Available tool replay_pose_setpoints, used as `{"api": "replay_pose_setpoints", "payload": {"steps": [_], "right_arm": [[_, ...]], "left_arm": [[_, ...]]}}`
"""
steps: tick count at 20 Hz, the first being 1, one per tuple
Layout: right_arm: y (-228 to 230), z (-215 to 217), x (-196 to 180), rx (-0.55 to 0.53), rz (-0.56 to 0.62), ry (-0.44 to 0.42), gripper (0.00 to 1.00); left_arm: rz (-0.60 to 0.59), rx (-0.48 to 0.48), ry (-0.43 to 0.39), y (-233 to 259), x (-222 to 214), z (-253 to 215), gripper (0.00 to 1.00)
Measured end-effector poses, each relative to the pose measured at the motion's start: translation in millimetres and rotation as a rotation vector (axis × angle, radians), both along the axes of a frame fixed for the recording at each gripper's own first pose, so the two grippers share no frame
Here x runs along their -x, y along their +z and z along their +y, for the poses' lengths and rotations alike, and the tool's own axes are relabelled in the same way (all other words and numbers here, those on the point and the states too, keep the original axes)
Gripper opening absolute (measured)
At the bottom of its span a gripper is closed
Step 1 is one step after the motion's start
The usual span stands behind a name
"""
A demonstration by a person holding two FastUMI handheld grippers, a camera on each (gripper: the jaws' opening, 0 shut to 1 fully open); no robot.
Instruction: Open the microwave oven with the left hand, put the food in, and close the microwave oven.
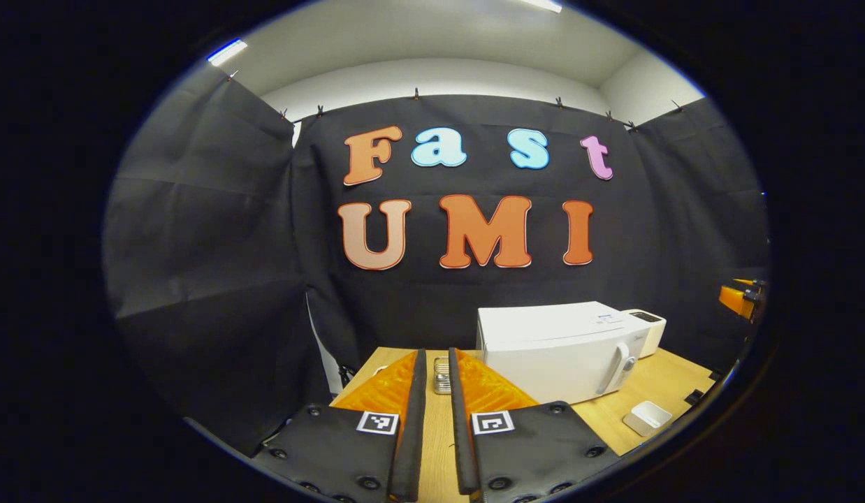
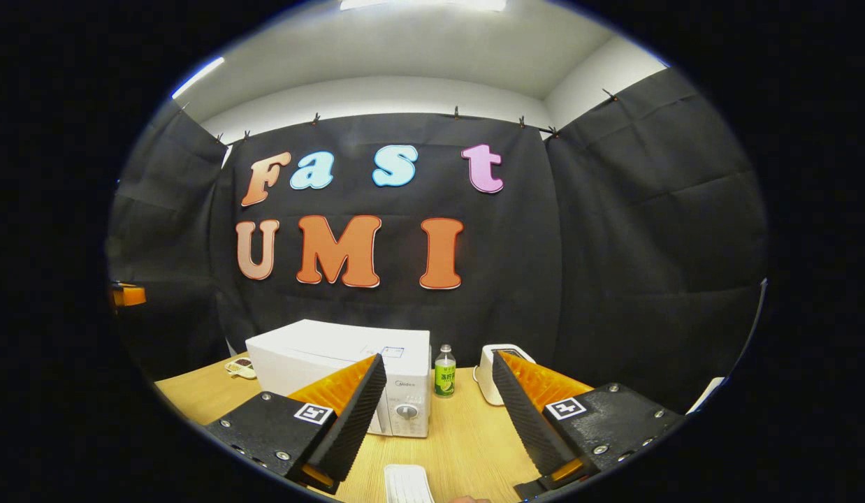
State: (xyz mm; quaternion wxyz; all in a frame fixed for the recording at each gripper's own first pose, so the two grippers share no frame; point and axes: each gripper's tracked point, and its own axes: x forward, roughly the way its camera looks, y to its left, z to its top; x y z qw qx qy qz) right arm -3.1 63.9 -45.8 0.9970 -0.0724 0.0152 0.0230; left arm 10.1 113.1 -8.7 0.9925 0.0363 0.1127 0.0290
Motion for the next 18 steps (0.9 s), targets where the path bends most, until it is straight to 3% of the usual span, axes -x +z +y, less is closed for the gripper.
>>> {"api": "replay_pose_setpoints", "payload": {"steps": [1, 4, 5, 7, 9, 16, 17, 18], "right_arm": [[0.2, 0.5, 1.4, -0.001, -0.001, 0.002, 0.95], [-1.1, -2.0, 2.2, -0.005, -0.005, 0.001, 0.95], [-1.5, -2.3, 3.0, -0.006, -0.006, 0.0, 0.95], [-3.7, -3.7, 2.0, -0.006, -0.006, -0.003, 0.95], [-5.5, -5.1, 1.0, -0.006, -0.004, -0.004, 0.95], [-17.5, -8.9, -0.7, -0.011, 0.014, -0.006, 0.95], [-19.1, -9.1, -2.5, -0.012, 0.016, -0.006, 0.95], [-19.8, -10.2, -1.8, -0.012, 0.016, -0.007, 0.95]], "left_arm": [[0.001, 0.009, 0.014, -1.6, 2.2, 2.5, 0.46], [0.017, 0.01, 0.069, -8.9, 4.6, 10.0, 0.78], [0.009, 0.013, 0.071, -7.2, 3.6, 9.5, 0.96], [0.008, 0.033, 0.066, -9.6, 6.9, 4.8, 1.0], [-0.001, 0.025, 0.071, -7.4, 6.9, 7.4, 0.96], [-0.041, -0.017, 0.101, 2.3, 13.4, 13.6, 0.96], [-0.045, -0.016, 0.099, 4.0, 13.9, 12.9, 1.0], [-0.05, -0.018, 0.098, 5.1, 16.8, 12.0, 0.96]]}}
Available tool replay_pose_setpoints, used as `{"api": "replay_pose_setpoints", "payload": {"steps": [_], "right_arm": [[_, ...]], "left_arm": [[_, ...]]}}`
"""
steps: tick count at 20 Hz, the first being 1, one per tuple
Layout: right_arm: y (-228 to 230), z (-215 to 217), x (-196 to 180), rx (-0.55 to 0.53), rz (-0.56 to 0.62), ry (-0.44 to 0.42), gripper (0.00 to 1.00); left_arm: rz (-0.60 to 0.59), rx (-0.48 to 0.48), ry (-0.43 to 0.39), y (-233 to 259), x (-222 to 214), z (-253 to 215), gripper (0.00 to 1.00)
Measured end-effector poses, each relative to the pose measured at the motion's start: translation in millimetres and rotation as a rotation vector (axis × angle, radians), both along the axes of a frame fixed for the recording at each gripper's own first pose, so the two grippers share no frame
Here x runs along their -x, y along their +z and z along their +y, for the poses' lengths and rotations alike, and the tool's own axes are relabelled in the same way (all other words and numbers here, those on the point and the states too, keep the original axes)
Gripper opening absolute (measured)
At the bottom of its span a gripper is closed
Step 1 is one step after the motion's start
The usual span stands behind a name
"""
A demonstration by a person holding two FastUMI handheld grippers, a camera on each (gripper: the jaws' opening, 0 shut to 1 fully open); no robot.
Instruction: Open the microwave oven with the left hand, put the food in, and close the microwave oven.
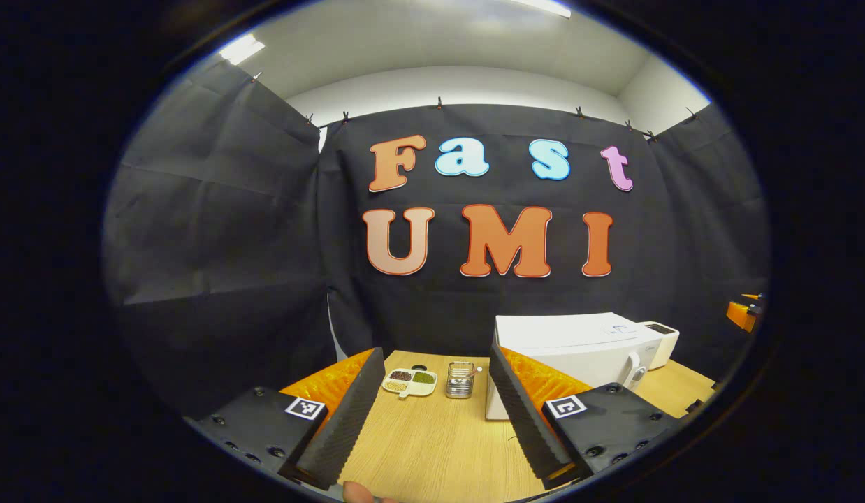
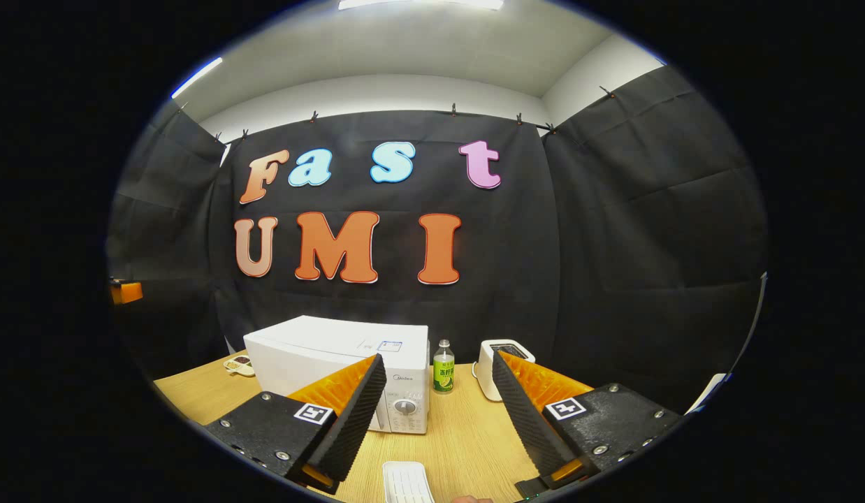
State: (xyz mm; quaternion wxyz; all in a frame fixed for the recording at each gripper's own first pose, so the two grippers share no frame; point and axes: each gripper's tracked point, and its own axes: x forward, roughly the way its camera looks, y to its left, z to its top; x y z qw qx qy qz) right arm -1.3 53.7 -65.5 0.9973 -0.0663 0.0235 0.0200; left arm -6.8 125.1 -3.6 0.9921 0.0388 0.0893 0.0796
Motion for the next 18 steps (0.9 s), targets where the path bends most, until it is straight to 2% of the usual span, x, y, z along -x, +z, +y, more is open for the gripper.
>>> {"api": "replay_pose_setpoints", "payload": {"steps": [4, 6, 7, 11, 12, 13, 16, 18], "right_arm": [[-2.5, -4.7, -0.4, -0.01, 0.003, -0.005, 0.95], [-5.2, -7.3, -1.2, -0.014, 0.009, -0.009, 0.95], [-6.1, -8.4, -2.0, -0.014, 0.011, -0.012, 0.95], [-10.2, -9.6, -1.4, -0.002, 0.02, -0.007, 0.95], [-11.6, -9.9, -0.8, -0.001, 0.023, -0.004, 0.95], [-12.5, -9.7, -1.4, -0.002, 0.025, -0.002, 0.95], [-15.0, -11.5, -3.6, -0.001, 0.024, -0.005, 0.95], [-16.5, -13.9, -3.6, 0.003, 0.023, -0.007, 0.95]], "left_arm": [[-0.014, -0.018, -0.001, 4.8, 1.3, -1.1, 1.0], [-0.014, -0.013, -0.007, 3.0, 0.9, -3.2, 0.96], [-0.013, -0.009, -0.008, 2.0, 1.0, -3.2, 0.99], [-0.009, 0.006, -0.002, -3.3, -2.6, -3.7, 0.99], [-0.008, 0.009, -0.002, -4.1, -2.7, -4.8, 0.96], [-0.008, 0.008, 0.001, -4.5, -2.6, -4.5, 1.0], [-0.011, 0.01, 0.003, -3.8, -3.9, -5.1, 1.0], [-0.015, -0.003, 0.015, -4.4, -3.5, -3.2, 0.96]]}}
